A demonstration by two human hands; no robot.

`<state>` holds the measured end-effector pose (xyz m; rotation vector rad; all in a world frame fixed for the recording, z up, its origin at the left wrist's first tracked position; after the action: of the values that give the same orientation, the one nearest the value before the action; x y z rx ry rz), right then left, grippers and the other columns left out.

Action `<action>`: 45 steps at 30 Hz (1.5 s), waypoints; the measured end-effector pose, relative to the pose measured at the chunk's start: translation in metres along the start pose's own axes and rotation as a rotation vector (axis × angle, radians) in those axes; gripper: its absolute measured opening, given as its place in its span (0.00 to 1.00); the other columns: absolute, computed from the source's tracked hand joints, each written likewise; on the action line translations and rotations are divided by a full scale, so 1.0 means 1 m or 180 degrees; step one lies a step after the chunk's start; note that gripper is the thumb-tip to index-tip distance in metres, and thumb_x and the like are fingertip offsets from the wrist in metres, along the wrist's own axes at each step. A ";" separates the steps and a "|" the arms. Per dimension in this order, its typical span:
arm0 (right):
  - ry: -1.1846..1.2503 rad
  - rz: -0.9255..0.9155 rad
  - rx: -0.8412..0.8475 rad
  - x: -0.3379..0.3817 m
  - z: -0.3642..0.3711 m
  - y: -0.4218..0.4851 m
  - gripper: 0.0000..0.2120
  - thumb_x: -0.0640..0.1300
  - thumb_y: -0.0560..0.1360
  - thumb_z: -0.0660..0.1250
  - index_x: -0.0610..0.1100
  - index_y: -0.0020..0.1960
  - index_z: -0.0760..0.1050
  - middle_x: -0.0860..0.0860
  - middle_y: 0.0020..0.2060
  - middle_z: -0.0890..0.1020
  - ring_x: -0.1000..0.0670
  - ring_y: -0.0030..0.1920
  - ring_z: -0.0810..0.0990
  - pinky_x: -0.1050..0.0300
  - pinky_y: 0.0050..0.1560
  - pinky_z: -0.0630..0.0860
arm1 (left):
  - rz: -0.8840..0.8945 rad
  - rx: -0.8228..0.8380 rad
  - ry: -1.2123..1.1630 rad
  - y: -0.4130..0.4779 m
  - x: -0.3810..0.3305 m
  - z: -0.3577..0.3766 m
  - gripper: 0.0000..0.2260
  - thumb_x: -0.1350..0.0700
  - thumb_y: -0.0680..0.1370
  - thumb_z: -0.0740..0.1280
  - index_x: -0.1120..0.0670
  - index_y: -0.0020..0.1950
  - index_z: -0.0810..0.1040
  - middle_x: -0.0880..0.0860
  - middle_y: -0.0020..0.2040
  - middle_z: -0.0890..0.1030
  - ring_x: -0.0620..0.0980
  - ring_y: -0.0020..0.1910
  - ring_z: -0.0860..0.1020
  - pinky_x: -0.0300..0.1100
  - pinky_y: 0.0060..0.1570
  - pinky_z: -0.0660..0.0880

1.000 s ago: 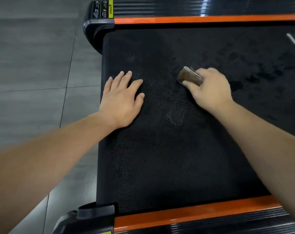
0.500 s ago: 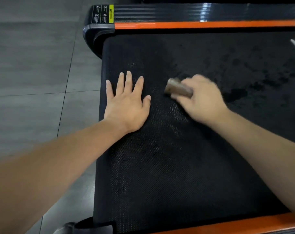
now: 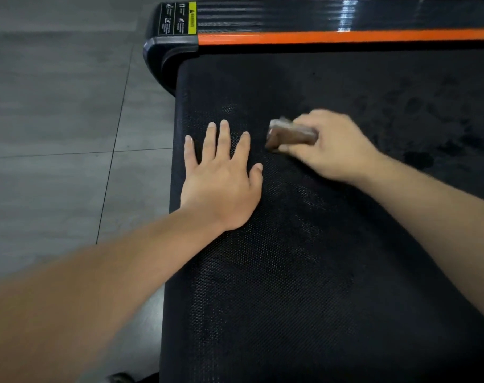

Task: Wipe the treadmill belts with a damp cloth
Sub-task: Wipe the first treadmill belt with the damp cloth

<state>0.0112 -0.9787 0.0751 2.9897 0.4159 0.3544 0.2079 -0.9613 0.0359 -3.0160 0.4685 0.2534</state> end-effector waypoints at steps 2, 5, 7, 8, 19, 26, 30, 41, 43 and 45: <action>-0.0038 0.0700 -0.0349 -0.029 -0.008 0.032 0.15 0.63 0.73 0.68 0.51 0.45 0.76 0.47 0.44 0.81 0.41 0.47 0.80 0.48 0.48 0.75 | 0.0009 -0.0009 0.0007 0.000 0.000 -0.001 0.29 0.40 0.85 0.45 0.49 0.85 0.49 0.57 0.85 0.45 0.56 0.84 0.40 0.63 0.80 0.39; -0.0175 0.1011 -0.0551 -0.029 -0.002 0.036 0.18 0.63 0.74 0.67 0.49 0.49 0.78 0.45 0.45 0.79 0.38 0.49 0.80 0.46 0.50 0.76 | -0.0004 -0.0007 0.0052 0.000 0.000 0.001 0.29 0.40 0.85 0.45 0.49 0.85 0.48 0.57 0.85 0.45 0.56 0.84 0.40 0.63 0.80 0.39; 0.0073 0.0471 -0.0314 -0.002 0.006 0.015 0.17 0.61 0.75 0.69 0.47 0.49 0.79 0.49 0.42 0.76 0.43 0.45 0.78 0.47 0.47 0.75 | -0.0002 -0.0026 0.0127 0.000 -0.001 0.002 0.30 0.40 0.84 0.45 0.49 0.85 0.48 0.58 0.85 0.45 0.57 0.84 0.40 0.64 0.79 0.40; 0.0246 0.0259 -0.0133 0.007 0.006 0.002 0.17 0.61 0.74 0.69 0.47 0.49 0.79 0.50 0.41 0.75 0.45 0.44 0.77 0.47 0.46 0.74 | 0.0012 -0.0045 0.0166 0.000 -0.001 0.002 0.30 0.40 0.84 0.44 0.49 0.85 0.49 0.58 0.85 0.45 0.58 0.84 0.41 0.64 0.79 0.40; 0.0209 0.0570 -0.0190 -0.010 0.012 0.058 0.15 0.62 0.76 0.68 0.50 0.45 0.76 0.48 0.43 0.78 0.45 0.43 0.76 0.49 0.47 0.73 | 0.0278 0.0047 0.0485 -0.002 -0.009 -0.001 0.37 0.34 0.81 0.34 0.54 0.85 0.47 0.63 0.84 0.46 0.64 0.83 0.42 0.64 0.79 0.42; 0.0064 0.1615 -0.0809 -0.067 -0.002 0.122 0.15 0.62 0.75 0.68 0.49 0.44 0.76 0.49 0.43 0.80 0.40 0.50 0.81 0.45 0.53 0.77 | 0.0329 0.0073 0.0358 -0.002 -0.008 0.000 0.36 0.33 0.81 0.35 0.51 0.85 0.43 0.58 0.85 0.43 0.62 0.83 0.39 0.65 0.79 0.41; 0.0282 0.0769 -0.0491 -0.027 0.023 0.126 0.15 0.62 0.75 0.68 0.50 0.44 0.77 0.50 0.43 0.79 0.46 0.43 0.77 0.50 0.45 0.73 | 0.0330 0.0075 0.0348 0.000 -0.008 0.000 0.36 0.33 0.81 0.35 0.50 0.85 0.43 0.58 0.85 0.42 0.61 0.83 0.38 0.64 0.79 0.40; 0.0419 0.0995 -0.0461 -0.051 0.019 0.147 0.14 0.62 0.74 0.70 0.51 0.45 0.78 0.51 0.42 0.80 0.47 0.45 0.77 0.52 0.45 0.73 | 0.0329 0.0058 0.0301 0.000 -0.007 -0.001 0.35 0.32 0.81 0.36 0.50 0.85 0.43 0.56 0.85 0.42 0.59 0.83 0.37 0.63 0.79 0.39; 0.0213 0.1377 -0.0496 -0.073 0.007 0.149 0.15 0.62 0.75 0.70 0.50 0.47 0.79 0.49 0.44 0.82 0.44 0.48 0.79 0.53 0.46 0.73 | 0.0326 0.0066 0.0306 0.000 -0.007 0.000 0.35 0.32 0.81 0.36 0.50 0.85 0.44 0.56 0.85 0.42 0.59 0.83 0.37 0.63 0.80 0.40; -0.0021 0.1972 -0.0699 -0.101 -0.008 0.147 0.18 0.62 0.75 0.69 0.48 0.53 0.80 0.46 0.50 0.84 0.40 0.53 0.81 0.51 0.48 0.73 | 0.0323 0.0065 0.0295 -0.001 -0.007 0.000 0.36 0.32 0.81 0.36 0.50 0.85 0.44 0.56 0.85 0.43 0.59 0.83 0.38 0.63 0.80 0.40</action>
<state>-0.0480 -1.1475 0.0807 2.8245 -0.5328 0.4013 0.2018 -0.9586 0.0368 -2.9980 0.6289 0.1146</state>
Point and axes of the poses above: each hand's wrist, its own y-axis towards the middle knuckle, its own z-axis out of the palm, x = y × z, the point moved 3 cm from there along y, towards the middle knuckle
